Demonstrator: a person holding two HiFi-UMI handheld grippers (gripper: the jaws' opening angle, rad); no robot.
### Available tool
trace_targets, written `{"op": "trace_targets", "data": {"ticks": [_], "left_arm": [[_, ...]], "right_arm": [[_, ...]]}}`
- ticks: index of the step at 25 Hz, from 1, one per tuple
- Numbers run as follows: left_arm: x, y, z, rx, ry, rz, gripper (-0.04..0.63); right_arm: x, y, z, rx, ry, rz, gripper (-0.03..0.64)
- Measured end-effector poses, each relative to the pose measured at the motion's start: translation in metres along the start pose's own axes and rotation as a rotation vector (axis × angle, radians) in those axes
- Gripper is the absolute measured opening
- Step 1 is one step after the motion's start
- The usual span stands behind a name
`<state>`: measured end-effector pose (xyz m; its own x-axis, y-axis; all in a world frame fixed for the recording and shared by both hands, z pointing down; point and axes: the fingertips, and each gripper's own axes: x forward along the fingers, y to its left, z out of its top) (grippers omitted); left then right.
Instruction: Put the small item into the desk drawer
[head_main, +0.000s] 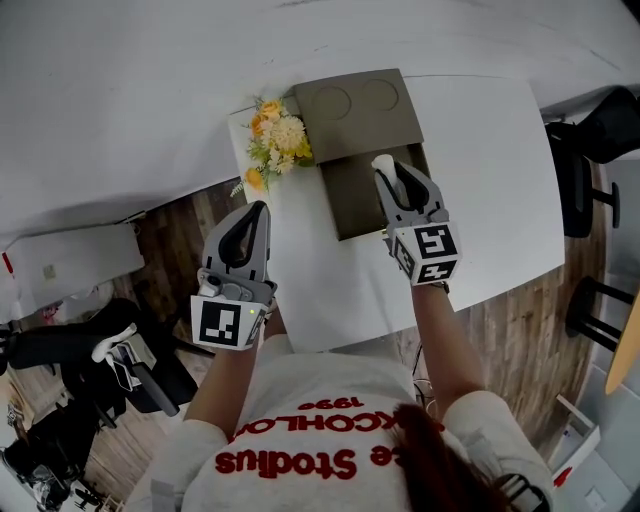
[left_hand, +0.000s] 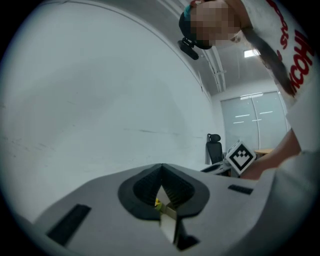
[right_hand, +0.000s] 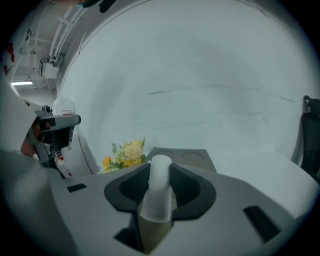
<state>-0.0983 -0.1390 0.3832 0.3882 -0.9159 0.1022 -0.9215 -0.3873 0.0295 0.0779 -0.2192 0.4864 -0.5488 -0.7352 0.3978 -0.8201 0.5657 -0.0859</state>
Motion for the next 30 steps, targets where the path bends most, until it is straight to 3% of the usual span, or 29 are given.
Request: {"op": "trace_targets", "data": {"ticks": [7, 10, 13, 17, 22, 30], "left_arm": [[0.0, -0.001, -0.014, -0.016, 0.052, -0.013, 0.006], [-0.003, -0.002, -0.019, 0.036, 0.05, -0.036, 0.006], [-0.005, -0.004, -0.021, 0.0, 0.066, -0.028, 0.006], [-0.003, -0.001, -0.017, 0.045, 0.036, -0.04, 0.006], [-0.001, 0.002, -0.006, 0.056, -0.001, -0.03, 0.006], [-0.003, -0.003, 0.026, 0.097, -0.076, -0.041, 0.006]], "right_arm": [[0.038, 0.005, -0.066, -0.12, 0.272, 0.035, 0.137], [0.041, 0.007, -0.082, -0.138, 0.345, 0.043, 0.154], [0.039, 0.007, -0.088, -0.134, 0.371, 0.04, 0.184], [0.035, 0.003, -0.073, -0.106, 0.311, 0.03, 0.17], [0.014, 0.001, -0.033, -0.044, 0.17, 0.001, 0.04], [-0.047, 0.005, 0.057, -0.026, -0.122, -0.056, 0.014]]}}
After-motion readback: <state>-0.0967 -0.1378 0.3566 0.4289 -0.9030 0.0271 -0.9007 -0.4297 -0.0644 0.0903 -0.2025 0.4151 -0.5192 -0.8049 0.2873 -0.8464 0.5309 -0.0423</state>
